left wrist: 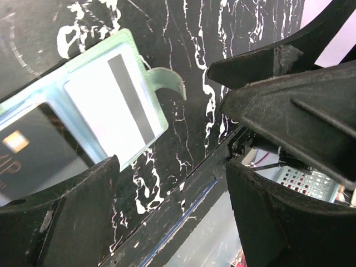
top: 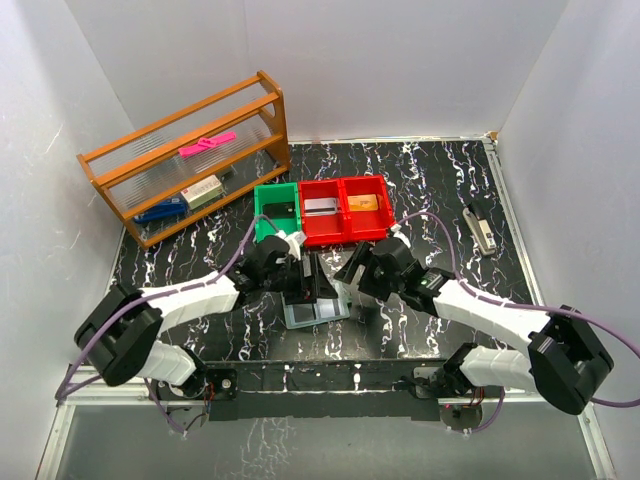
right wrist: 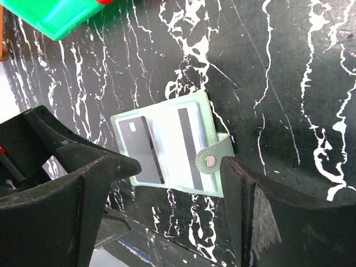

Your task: Take the credit cards out of the card holder

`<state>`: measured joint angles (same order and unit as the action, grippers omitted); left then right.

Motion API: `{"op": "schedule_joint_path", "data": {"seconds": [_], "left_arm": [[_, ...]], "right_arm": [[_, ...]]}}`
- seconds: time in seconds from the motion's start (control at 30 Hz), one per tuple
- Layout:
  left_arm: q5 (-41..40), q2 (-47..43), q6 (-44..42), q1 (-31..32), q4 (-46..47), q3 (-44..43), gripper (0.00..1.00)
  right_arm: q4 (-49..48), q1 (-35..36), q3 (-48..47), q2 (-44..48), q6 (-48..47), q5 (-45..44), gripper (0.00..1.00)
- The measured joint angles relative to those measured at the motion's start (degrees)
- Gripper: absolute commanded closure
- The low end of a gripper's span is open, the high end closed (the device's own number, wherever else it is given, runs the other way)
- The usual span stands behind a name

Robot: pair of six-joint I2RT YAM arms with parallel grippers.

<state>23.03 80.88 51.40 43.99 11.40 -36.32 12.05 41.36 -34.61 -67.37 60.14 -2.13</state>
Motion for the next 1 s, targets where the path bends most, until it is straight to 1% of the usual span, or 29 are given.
{"op": "schedule_joint_path", "data": {"seconds": [0.13, 0.23, 0.3, 0.43, 0.57, 0.73, 0.87, 1.0], "left_arm": [[-3.30, -5.44, -0.24, 0.00, -3.54, 1.49, 0.24], [-6.05, -9.55, 0.04, 0.00, -4.96, 2.71, 0.21], [-7.93, -12.17, 0.52, 0.00, -5.86, 3.76, 0.16], [-11.89, -16.31, 1.77, 0.00, -7.28, 5.55, 0.02], [-15.21, -19.52, 3.15, 0.00, -8.33, 6.67, 0.01], [-18.16, -22.60, 4.61, 0.00, -9.29, 8.00, 0.01], [-19.39, -24.50, 5.68, 0.00, -9.03, 9.62, 0.01], [-17.84, -24.26, 5.92, -0.02, -6.10, 11.17, 0.02]], "right_arm": [[-3.39, -0.22, 1.57, 0.57, -0.11, 2.73, 0.32], [-5.75, -0.24, 1.92, 0.24, -0.42, 5.35, 0.34], [-7.54, -0.24, 1.92, -0.52, -0.79, 7.02, 0.36], [-10.60, -0.24, 1.88, -4.48, -2.05, 11.54, 0.38], [-11.52, -0.22, 1.42, -8.90, -3.41, 15.96, 0.40], [-11.96, -0.17, -0.28, -12.68, -4.76, 18.58, 0.40], [-9.57, -0.13, -1.73, -14.10, -4.79, 16.39, 0.41], [-6.08, -0.13, -1.77, -14.91, -4.70, 12.50, 0.43]]}}
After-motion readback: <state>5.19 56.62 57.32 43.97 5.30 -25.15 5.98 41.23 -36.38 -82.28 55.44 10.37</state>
